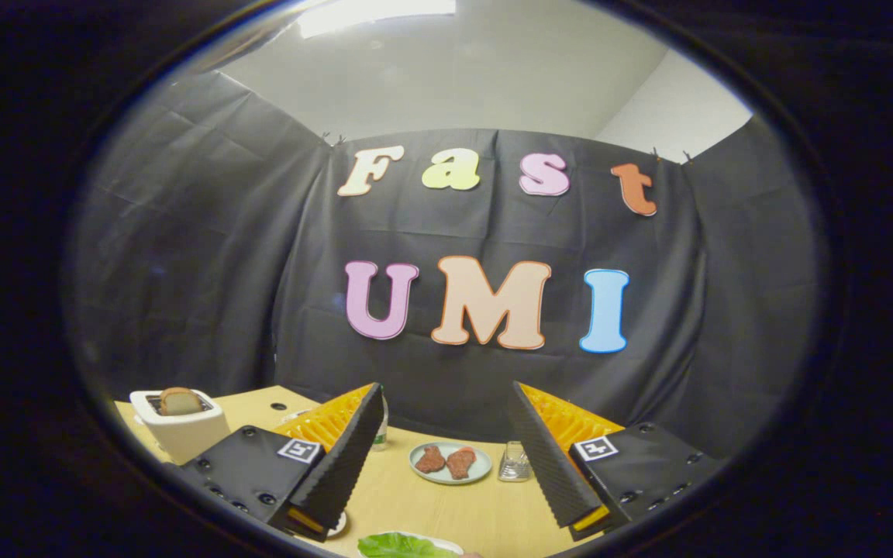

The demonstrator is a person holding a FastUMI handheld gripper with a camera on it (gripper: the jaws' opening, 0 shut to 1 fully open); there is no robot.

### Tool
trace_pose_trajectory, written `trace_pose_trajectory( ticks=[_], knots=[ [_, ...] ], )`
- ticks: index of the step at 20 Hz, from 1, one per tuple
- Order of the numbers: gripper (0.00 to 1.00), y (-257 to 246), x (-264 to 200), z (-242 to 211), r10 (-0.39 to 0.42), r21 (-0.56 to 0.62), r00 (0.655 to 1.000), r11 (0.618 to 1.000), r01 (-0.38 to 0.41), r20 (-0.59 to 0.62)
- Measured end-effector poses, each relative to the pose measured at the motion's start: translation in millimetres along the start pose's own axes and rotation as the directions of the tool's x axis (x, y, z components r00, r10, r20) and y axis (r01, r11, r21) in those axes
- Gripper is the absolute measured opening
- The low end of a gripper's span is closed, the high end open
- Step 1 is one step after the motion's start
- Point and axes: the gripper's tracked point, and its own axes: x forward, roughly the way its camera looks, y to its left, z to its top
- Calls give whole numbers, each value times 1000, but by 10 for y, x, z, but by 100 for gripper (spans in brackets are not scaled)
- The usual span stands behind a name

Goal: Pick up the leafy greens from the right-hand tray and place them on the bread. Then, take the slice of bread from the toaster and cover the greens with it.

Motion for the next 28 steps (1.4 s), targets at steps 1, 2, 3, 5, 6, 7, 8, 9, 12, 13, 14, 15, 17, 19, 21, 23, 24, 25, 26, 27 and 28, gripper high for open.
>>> trace_pose_trajectory(
  ticks=[1,2,3,5,6,7,8,9,12,13,14,15,17,19,21,23,24,25,26,27,28],
  knots=[
    [100,-16,1,-39,13,-7,1000,1000,-13,-13],
    [100,-25,-6,-83,29,-17,999,999,-30,-27],
    [100,-34,-9,-117,44,-29,998,999,-45,-38],
    [100,-48,-6,-194,79,-49,995,995,-82,-60],
    [100,-57,-8,-238,93,-57,993,994,-98,-72],
    [100,-69,-7,-294,109,-64,990,991,-115,-86],
    [100,-69,-14,-357,127,-69,987,989,-134,-100],
    [100,-66,-18,-415,148,-74,982,985,-157,-117],
    [100,-59,-32,-589,208,-86,965,971,-224,-161],
    [100,-45,-33,-649,231,-87,957,964,-249,-177],
    [100,-30,-25,-730,255,-87,947,957,-275,-195],
    [100,-16,-19,-798,275,-86,937,950,-299,-213],
    [100,-5,-15,-942,314,-85,917,935,-344,-247],
    [100,36,-15,-1095,353,-80,893,918,-388,-280],
    [100,79,-16,-1251,385,-80,868,900,-428,-314],
    [100,132,-22,-1400,418,-78,840,879,-469,-346],
    [100,155,-28,-1463,433,-77,826,869,-489,-361],
    [100,178,-33,-1543,445,-78,812,859,-507,-377],
    [100,201,-39,-1618,456,-77,799,849,-523,-391],
    [100,228,-48,-1695,467,-75,786,840,-537,-405],
    [100,252,-45,-1764,477,-72,772,830,-553,-420]
  ],
)
